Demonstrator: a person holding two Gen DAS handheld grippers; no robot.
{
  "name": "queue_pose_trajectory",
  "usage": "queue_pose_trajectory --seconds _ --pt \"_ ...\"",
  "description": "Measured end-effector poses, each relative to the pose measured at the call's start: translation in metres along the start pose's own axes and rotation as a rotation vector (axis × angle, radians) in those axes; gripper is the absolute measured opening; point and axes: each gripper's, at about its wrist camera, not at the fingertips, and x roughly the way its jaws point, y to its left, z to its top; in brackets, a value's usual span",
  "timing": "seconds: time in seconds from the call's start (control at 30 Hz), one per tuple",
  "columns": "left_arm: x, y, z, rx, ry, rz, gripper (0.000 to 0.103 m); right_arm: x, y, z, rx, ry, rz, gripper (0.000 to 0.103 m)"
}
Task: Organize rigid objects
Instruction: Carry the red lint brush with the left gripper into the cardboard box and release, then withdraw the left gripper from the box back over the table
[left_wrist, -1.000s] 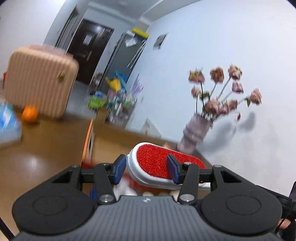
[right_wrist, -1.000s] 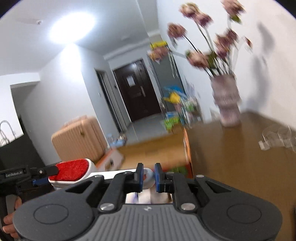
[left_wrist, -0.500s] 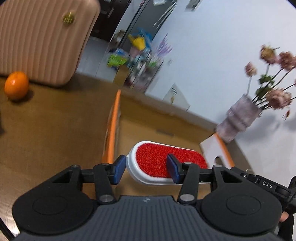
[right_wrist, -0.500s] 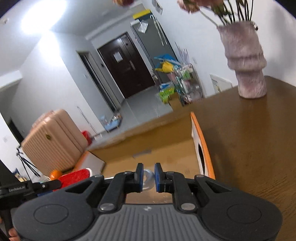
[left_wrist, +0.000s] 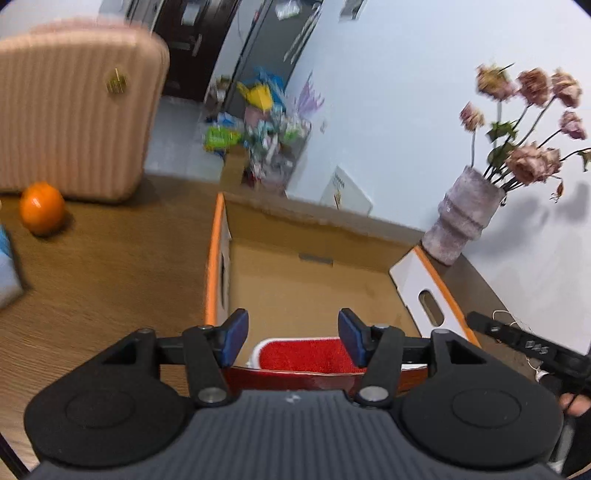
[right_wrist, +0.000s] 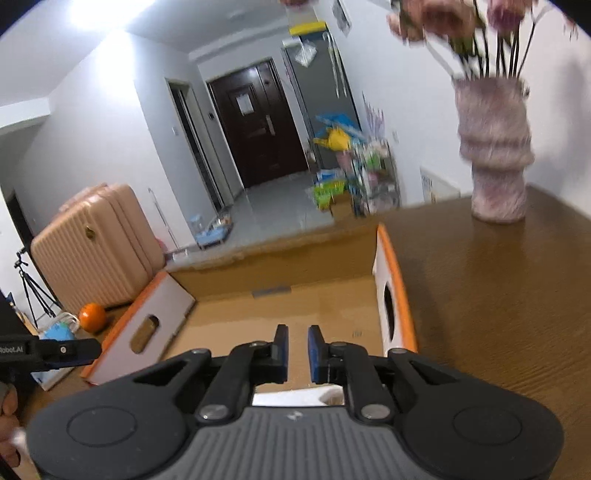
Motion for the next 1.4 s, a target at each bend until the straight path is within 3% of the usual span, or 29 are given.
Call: queue_pose_trajectory --seconds 0.17,0.3,0.43,0.53,0.63,0.77,0.9,1.17,1.4 --pt "-0.082 -0.026 -0.016 0.104 -0.136 0.045 0.072 -0.078 0.017 -0.001 -0.105 -0.117 -0.01 0.021" --pt "-0.145 -0.053 -0.051 0.194 -0.261 0.055 0.088 -0.143 0.036 -0.023 -0.204 -0.183 -0.014 0.039" --pt "-0.19 -0.074 -0.1 0.232 -0.321 0.053 0.095 -0.194 0.052 -0.061 -0.279 -0.223 -0.022 0.058" --pt "-0.21 -0.089 -0.149 0.266 -0.357 0.104 0.1 -0.221 0.063 -0.097 -0.313 -0.247 -0.037 0.072" --pt "-0.222 -0.107 -0.205 0.305 -0.417 0.242 0.103 -0.244 0.07 -0.138 -0.353 -0.286 -0.028 0.091" --pt "-0.224 -0.12 -0.263 0.314 -0.374 0.245 0.103 -0.267 0.066 -0.197 -0.315 -0.297 -0.021 0.092" --pt "-0.218 -0.124 -0.281 0.337 -0.301 0.231 0.103 -0.274 0.061 -0.236 -0.318 -0.25 -0.001 0.092" --pt "-0.211 -0.118 -0.28 0.306 -0.274 0.231 0.103 -0.275 0.063 -0.242 -0.307 -0.239 0.001 0.092" --pt "-0.18 -0.11 -0.261 0.29 -0.225 0.219 0.103 -0.251 0.057 -0.232 -0.275 -0.186 -0.006 0.086"
